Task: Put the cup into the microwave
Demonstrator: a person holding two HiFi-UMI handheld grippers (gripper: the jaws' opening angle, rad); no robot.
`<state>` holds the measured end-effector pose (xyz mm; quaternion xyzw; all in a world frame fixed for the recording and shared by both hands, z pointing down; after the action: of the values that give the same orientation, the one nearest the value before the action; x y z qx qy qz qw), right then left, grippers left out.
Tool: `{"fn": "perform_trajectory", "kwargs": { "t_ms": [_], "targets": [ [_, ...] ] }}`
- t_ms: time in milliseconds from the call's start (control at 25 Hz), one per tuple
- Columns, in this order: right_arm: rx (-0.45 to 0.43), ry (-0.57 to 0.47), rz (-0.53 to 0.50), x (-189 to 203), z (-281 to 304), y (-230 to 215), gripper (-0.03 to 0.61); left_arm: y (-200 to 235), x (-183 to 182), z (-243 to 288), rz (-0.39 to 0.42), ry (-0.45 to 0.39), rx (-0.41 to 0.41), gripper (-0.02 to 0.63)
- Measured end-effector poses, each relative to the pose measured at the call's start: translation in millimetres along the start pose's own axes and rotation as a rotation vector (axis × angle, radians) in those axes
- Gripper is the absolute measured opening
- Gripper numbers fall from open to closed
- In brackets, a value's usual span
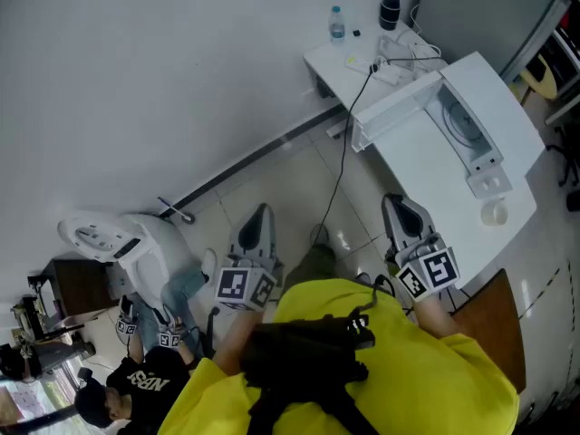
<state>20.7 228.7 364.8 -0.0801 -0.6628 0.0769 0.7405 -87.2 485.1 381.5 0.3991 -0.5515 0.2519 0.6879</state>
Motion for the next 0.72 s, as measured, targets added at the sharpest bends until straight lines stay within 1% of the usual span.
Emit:
{"fn": "perform_trajectory", "kwargs": {
  "t_ms": [160,240,320,440,480,520,560,600,720],
  "targets": [
    [0.057,-0.036,0.002,-22,58,2,0.006,43,-34,57,0.018,0.02,0.091,-0.003],
    [0.116,-0.047,0.011,-30,73,-2,0.04,53,-46,89,0.036,0.035,0.165,-0.003],
    [0.224,-0.06,0.016,-34,70,-15,0.041,50,-51,129,0.053,0.066,0.274,-0.003],
    [0.406,-0.072,0.036,-30,48,-54,0.041,27,-46,185,0.064,0.115,0.425,-0.003],
    [0.467,-0.072,0.045,-26,37,-69,0.068,16,-41,201,0.065,0.127,0.468,-0.003],
    [0.534,-0.069,0.055,-20,25,-85,0.137,3,-35,216,0.065,0.14,0.512,-0.003],
    [0.609,-0.065,0.069,-12,12,-101,0.187,-10,-28,232,0.064,0.156,0.558,-0.003],
    [0.693,-0.061,0.087,-1,-3,-119,0.233,-25,-20,248,0.062,0.175,0.608,-0.003],
    [0.961,-0.031,0.133,43,-56,-174,0.333,-75,-2,292,0.051,0.229,0.768,-0.003]
  ]
}}
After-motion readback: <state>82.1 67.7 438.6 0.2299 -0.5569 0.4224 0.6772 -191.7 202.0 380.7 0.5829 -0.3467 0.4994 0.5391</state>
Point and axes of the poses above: the fingertips, and each gripper's own axes: z forward along the fingers, y to its left, x out of its underside, the point moved 5 cm from there along -z, backward along the fingers, and after that the axes turned 9 degrees about x, right-handed, at the moved point
